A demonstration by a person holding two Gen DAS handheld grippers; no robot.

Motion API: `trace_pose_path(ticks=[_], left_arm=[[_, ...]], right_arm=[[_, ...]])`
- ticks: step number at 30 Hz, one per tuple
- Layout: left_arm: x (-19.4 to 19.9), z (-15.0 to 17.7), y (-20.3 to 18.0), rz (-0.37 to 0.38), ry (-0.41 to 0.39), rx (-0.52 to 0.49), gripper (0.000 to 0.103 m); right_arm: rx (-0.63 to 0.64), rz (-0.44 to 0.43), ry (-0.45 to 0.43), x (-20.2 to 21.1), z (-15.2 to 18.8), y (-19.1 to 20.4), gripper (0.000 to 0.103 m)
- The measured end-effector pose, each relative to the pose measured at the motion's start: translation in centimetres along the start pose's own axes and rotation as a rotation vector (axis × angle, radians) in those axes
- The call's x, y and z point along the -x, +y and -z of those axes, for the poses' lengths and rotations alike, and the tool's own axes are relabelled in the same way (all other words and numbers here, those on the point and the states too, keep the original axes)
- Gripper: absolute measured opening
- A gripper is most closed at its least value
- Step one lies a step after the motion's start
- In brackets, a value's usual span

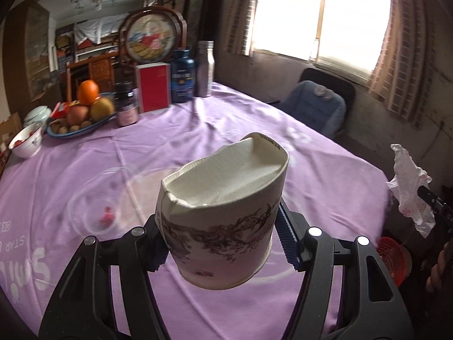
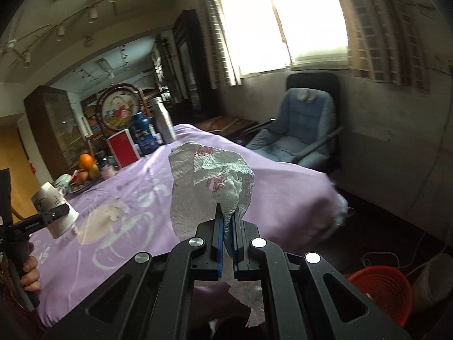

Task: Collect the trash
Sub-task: 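Carry the paper cup and tissue over the red wastebasket with both grippers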

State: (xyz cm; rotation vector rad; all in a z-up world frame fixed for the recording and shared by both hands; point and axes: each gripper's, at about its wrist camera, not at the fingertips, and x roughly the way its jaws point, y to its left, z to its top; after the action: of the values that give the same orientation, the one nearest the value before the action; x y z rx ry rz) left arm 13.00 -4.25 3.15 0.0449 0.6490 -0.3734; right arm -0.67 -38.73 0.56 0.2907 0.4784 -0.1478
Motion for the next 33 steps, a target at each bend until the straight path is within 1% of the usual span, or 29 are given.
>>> trace_pose_path(ticks=[5,11,15,19,21,23,24,25,26,27,30,32,33], left_arm=[[-0.9,0.0,-4.6,0.068,0.012,-0.06,0.063],[-2.6,0.4,-9.0,0.138,0.058,-0.121,0.063],[-3.7,0.7,-11.4,0.165,0.087,-0.159,0.063],[-4.3,1.1,-13.7,0.191,0.107,-0.188,0.063],[-4.5,1.3,-14.9,0.203,0.114,-0.205,0.063],[-4.8,1.6,-16.2,0.216,0.125,-0.226,0.063],[-5.1,1.8,-17.1,0.223,0.133,-0.242,0.063],[-5.2,1.9,-17.7,0.228,0.138,-0.252,0.063],[-5.4,2.1,-18.4,0.233,0.145,-0.266,0.063],[-5.7,2.4,-19.4,0.242,0.155,-0.283,0.063],[-6.4,3.2,-21.8,0.266,0.18,-0.326,0.063],[-6.8,3.7,-23.3,0.285,0.196,-0.352,0.063],[-7.0,4.1,-24.5,0.301,0.207,-0.373,0.063]], right_arm=[[-0.041,0.129,0.014,1.9,1.7,-5.4,0.006],[-0.125,0.26,0.067,2.8,5.1,-11.8,0.006],[-0.189,0.336,0.139,1.7,7.8,-15.7,0.007],[-0.227,0.396,0.209,0.5,10.4,-18.6,0.007],[-0.237,0.441,0.265,-0.5,11.9,-19.9,0.008],[-0.262,0.463,0.325,-1.5,13.4,-21.3,0.008],[-0.275,0.468,0.351,-2.0,14.0,-21.8,0.011],[-0.295,0.459,0.386,-2.6,14.8,-22.4,0.027],[-0.319,0.442,0.387,-2.7,15.3,-22.9,0.038],[-0.338,0.429,0.364,-2.4,15.6,-23.0,0.05],[-0.342,0.394,0.306,-1.5,15.1,-22.9,0.051],[-0.337,0.402,0.264,-0.6,14.2,-23.1,0.053],[-0.34,0.409,0.237,0.2,13.9,-23.3,0.056]])
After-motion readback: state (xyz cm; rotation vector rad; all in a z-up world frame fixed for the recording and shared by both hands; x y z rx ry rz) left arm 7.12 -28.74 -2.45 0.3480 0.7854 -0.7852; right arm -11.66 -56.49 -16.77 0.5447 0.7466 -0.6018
